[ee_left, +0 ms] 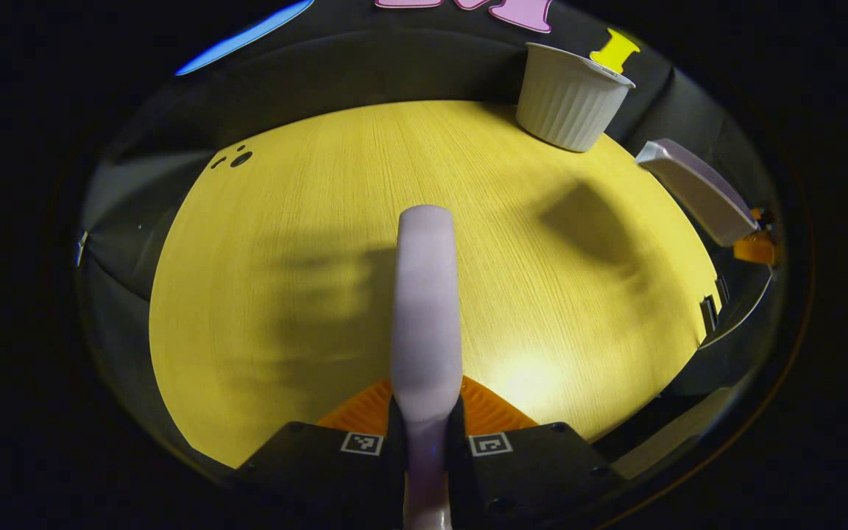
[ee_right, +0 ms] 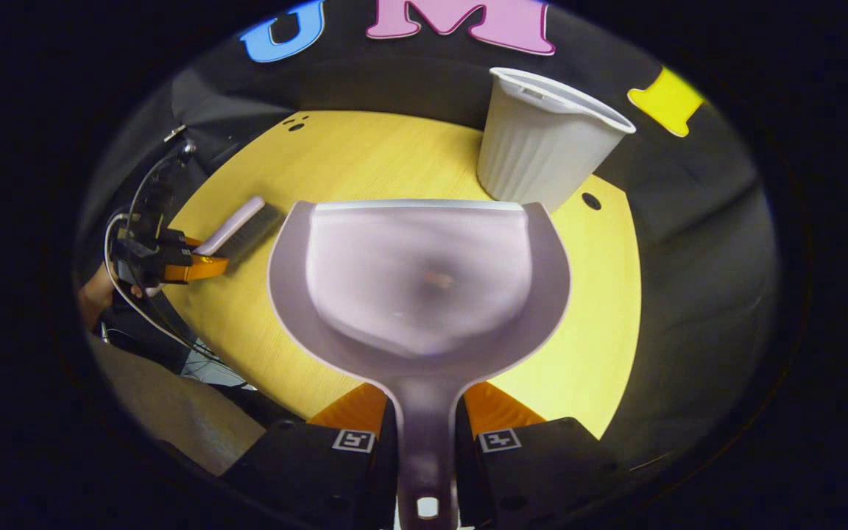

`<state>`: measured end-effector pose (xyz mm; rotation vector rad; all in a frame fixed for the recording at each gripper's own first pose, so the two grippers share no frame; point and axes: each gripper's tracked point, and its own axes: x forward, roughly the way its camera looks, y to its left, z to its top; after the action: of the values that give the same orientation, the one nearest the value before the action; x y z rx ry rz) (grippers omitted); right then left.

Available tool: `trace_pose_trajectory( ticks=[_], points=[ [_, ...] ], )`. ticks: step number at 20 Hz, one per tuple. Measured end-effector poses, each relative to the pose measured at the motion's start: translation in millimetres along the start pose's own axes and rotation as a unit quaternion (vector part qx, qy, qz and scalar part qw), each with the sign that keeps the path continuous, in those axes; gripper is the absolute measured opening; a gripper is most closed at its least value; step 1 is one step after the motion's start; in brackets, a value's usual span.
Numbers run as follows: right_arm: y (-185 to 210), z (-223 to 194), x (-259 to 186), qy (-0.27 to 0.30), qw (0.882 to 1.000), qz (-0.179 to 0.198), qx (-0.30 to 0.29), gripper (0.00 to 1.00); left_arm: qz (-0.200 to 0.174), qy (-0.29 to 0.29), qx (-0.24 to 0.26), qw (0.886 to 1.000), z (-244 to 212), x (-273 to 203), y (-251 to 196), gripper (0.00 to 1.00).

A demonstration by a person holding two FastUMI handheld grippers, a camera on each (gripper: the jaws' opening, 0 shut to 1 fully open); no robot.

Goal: Pick up the small broom and dustpan from the desktop, sweep the trash into the dustpan with the broom, and then empty the trash into the garbage bin.

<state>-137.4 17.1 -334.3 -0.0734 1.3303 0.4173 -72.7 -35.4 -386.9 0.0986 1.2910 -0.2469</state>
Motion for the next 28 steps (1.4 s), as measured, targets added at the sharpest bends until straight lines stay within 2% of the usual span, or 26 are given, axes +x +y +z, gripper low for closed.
trace_pose_trajectory(
  ticks=[1,2,4,5,8,9,12,16,18,19,20,21,23,25,26,28],
  points=[
    [6,-8,13,0.003,1.0,-0.001,-0.004,0.34,0.002,0.0,0.001,1.0,0,1,1,0.28],
    [10,-13,25,0.009,1.0,0.0,-0.003,0.36,0.005,0.001,0.002,1.0,-1,4,1,0.28],
    [20,-23,48,0.015,1.0,0.005,0.009,0.34,0.011,0.0,0.008,1.0,-1,9,3,0.27],
    [22,-26,57,0.017,1.0,0.006,0.016,0.36,0.015,0.0,0.011,1.0,0,11,5,0.28],
    [15,-31,81,0.031,0.999,-0.009,0.027,0.34,0.018,-0.004,0.023,1.0,5,14,7,0.28],
    [11,-31,88,0.034,0.999,-0.015,0.031,0.36,0.02,-0.004,0.028,0.999,7,16,10,0.28],
    [3,-35,102,0.037,0.998,-0.026,0.041,0.36,0.032,-0.003,0.045,0.998,10,23,19,0.3],
    [1,-37,110,0.038,0.998,-0.021,0.054,0.37,0.039,0.005,0.054,0.998,14,29,24,0.3],
    [2,-35,110,0.031,0.998,-0.018,0.058,0.38,0.039,0.003,0.054,0.998,15,26,25,0.34],
    [2,-35,111,0.03,0.998,-0.015,0.059,0.39,0.044,0.0,0.058,0.997,17,24,25,0.42],
    [1,-32,106,0.027,0.998,-0.012,0.061,0.4,0.05,-0.004,0.063,0.997,19,22,28,0.4],
    [1,-31,103,0.025,0.998,-0.009,0.063,0.41,0.055,-0.007,0.068,0.996,21,21,30,0.43],
    [2,-28,95,0.019,0.998,-0.004,0.064,0.41,0.061,-0.016,0.076,0.995,24,13,29,0.33],
    [1,-27,80,0.006,0.998,-0.002,0.06,0.42,0.062,-0.028,0.076,0.995,27,-1,24,0.34],
    [1,-24,73,-0.003,0.998,-0.002,0.06,0.42,0.063,-0.033,0.073,0.995,27,-6,23,0.41],
    [-2,-11,53,-0.03,0.998,-0.005,0.06,0.41,0.062,-0.054,0.059,0.995,30,-23,17,0.41]
  ],
)
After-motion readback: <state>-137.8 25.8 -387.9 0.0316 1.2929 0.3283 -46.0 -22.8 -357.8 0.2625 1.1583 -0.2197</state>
